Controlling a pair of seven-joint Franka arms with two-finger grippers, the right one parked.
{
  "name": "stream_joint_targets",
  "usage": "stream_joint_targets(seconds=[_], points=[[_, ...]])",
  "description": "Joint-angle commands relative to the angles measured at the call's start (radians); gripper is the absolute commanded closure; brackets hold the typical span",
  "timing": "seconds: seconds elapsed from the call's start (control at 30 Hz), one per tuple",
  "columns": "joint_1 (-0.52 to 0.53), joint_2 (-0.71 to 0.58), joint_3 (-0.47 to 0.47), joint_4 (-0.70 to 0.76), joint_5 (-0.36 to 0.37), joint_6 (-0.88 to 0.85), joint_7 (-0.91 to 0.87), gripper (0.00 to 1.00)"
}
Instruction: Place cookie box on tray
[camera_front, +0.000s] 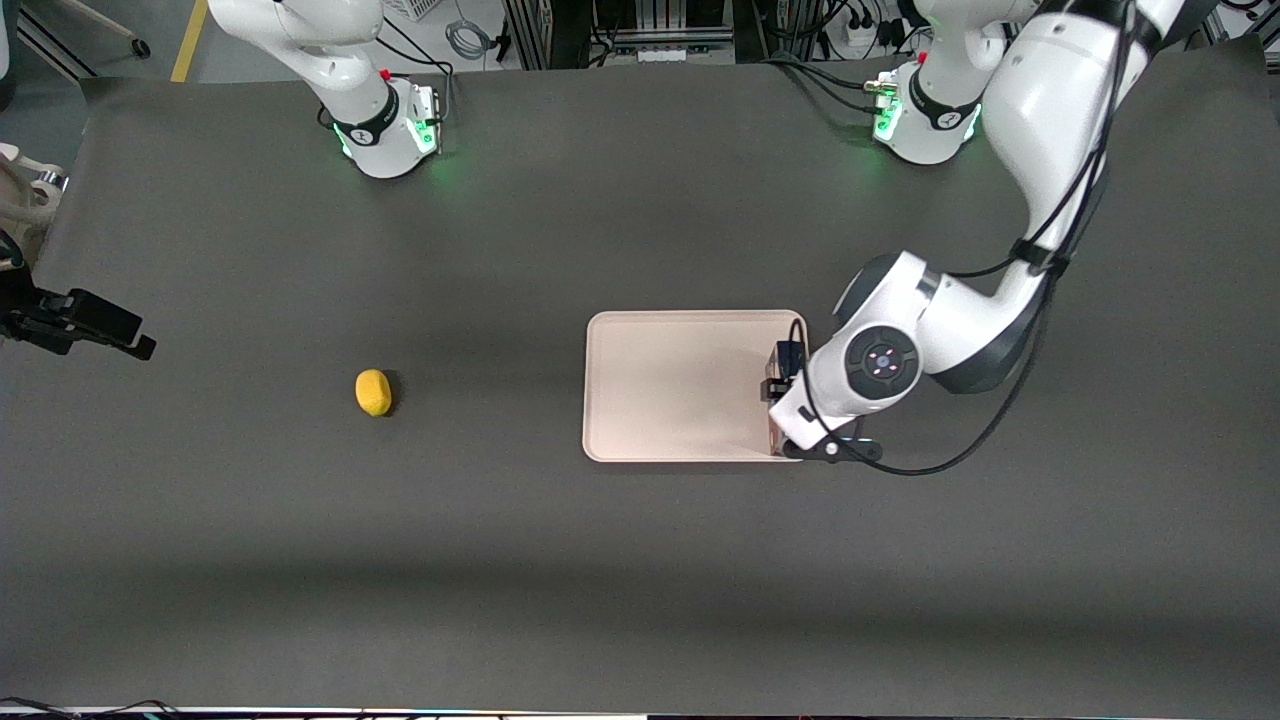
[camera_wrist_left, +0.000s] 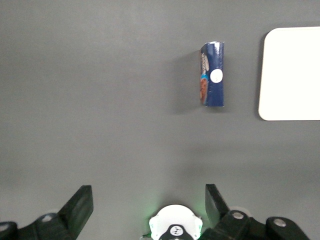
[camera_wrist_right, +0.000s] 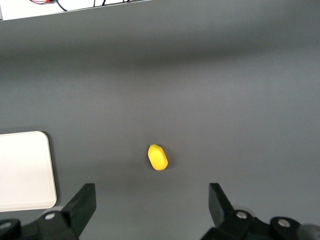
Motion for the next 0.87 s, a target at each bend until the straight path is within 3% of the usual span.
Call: stream_joint_targets(seconds=[0.0,0.27,0.83], points=[[-0.007,-0.127,0.077,-0.169,-0.028,0.017,0.154,0.00],[-0.007,-0.311,0.173,-0.468,-0.076,0.218,0.230,0.00],[-0.008,-0.300,0.176,-0.444,-0.099,0.229,0.230,0.00]])
